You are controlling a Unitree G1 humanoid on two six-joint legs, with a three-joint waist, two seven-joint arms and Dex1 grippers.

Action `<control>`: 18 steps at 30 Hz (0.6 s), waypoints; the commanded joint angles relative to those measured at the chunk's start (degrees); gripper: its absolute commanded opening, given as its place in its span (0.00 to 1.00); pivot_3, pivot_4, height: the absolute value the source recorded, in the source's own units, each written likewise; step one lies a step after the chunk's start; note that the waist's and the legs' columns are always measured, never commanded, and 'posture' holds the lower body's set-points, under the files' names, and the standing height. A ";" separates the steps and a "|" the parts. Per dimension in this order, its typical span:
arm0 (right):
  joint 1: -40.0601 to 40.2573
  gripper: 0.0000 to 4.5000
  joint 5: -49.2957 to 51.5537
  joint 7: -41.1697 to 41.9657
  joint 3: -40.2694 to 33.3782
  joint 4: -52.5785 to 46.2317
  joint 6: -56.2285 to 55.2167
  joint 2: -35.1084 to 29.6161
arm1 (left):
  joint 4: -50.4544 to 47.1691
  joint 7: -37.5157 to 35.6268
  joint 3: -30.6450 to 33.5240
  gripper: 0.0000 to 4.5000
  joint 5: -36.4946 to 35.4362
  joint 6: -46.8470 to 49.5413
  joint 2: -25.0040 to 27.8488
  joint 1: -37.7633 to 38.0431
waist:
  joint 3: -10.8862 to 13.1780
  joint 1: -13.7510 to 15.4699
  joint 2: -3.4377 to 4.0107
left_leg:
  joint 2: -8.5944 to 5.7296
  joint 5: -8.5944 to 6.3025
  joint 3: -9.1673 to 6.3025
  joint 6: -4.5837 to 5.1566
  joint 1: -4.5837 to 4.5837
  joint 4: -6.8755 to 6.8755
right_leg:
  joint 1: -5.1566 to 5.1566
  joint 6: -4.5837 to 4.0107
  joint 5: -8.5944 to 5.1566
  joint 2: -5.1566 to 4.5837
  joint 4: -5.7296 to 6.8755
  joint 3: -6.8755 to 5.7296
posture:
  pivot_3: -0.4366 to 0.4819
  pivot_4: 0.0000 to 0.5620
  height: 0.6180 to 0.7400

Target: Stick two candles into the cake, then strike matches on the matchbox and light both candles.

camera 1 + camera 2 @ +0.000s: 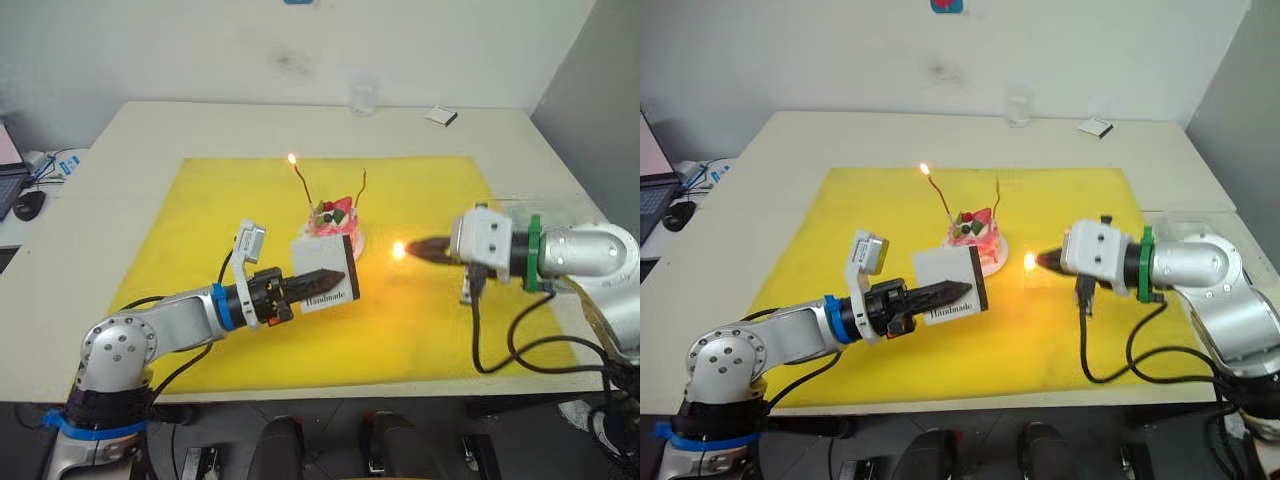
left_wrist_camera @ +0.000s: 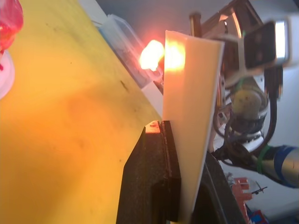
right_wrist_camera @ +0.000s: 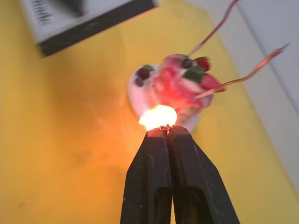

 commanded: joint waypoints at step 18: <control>-13.25 0.01 -8.68 -8.27 3.65 15.73 -8.15 13.31 | -3.92 -3.21 -0.86 0.00 3.76 -1.42 0.10 1.98 | 0.00 0.14 0.00 | -0.02 -0.01 0.07 0.00 -0.18 -0.03 | -0.12 0.07 -0.05 0.02 -0.03 0.03 | 0.48 0.27 1.00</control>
